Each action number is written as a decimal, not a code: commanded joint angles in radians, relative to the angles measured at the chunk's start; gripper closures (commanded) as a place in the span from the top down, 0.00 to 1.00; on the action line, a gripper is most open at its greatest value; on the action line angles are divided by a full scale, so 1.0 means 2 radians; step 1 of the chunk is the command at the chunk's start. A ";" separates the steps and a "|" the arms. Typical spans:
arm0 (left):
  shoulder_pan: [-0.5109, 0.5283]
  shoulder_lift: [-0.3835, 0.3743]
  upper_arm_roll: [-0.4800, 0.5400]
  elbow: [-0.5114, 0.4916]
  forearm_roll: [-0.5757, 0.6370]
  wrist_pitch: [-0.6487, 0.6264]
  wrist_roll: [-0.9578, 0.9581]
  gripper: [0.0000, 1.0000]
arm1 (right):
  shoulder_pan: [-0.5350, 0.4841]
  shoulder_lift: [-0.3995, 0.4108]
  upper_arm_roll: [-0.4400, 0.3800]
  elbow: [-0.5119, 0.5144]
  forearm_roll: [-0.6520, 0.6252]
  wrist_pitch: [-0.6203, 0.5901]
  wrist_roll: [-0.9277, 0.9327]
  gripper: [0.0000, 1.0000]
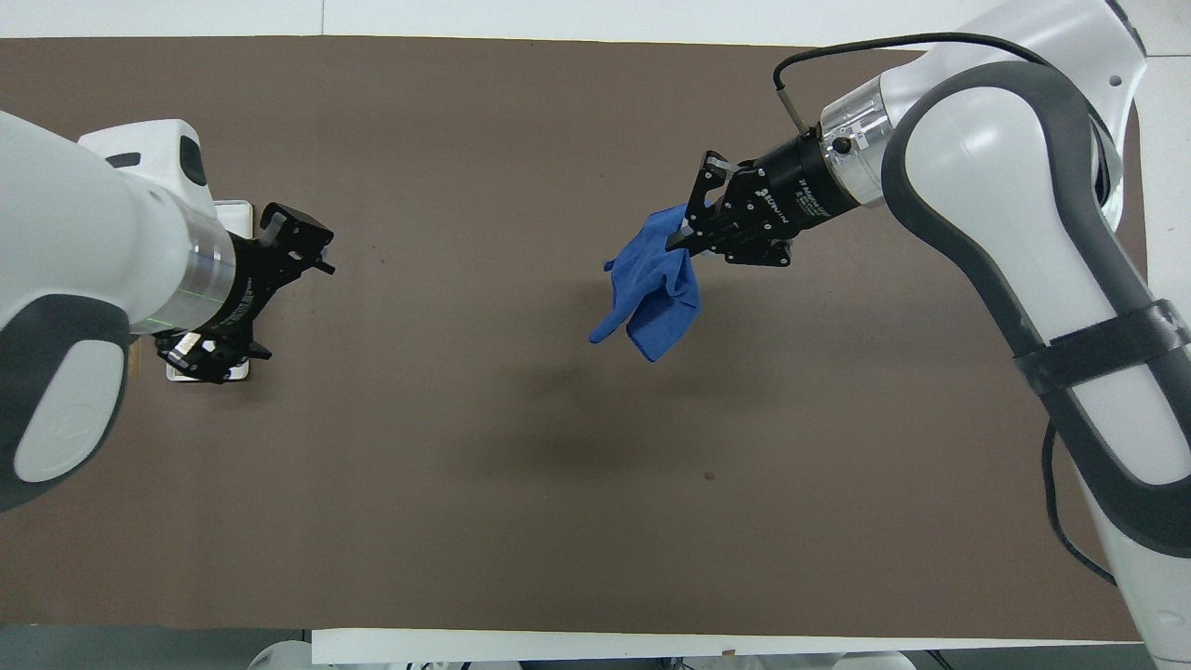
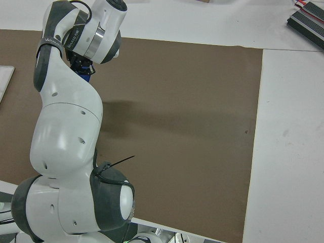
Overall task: Right arm passes towel to left arm to hang
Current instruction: 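Lift the towel with the right gripper while the left gripper approaches, then grasp the towel with the left gripper beside the right gripper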
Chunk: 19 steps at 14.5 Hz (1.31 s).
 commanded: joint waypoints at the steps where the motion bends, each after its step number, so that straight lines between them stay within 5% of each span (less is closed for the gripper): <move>1: -0.032 0.020 0.007 -0.001 -0.010 0.041 -0.118 0.99 | 0.013 -0.024 0.000 -0.043 0.063 0.031 0.061 0.00; 6: -0.070 0.044 0.007 0.007 -0.018 0.045 -0.197 0.89 | 0.012 -0.029 0.000 -0.052 0.138 0.041 0.121 0.00; 13: -0.083 0.064 0.007 0.046 -0.044 0.061 -0.208 0.84 | 0.030 -0.028 0.000 -0.055 0.141 0.070 0.130 0.00; 19: -0.091 0.073 0.007 0.043 -0.052 0.082 -0.209 0.65 | 0.031 -0.028 0.000 -0.054 0.141 0.070 0.130 0.00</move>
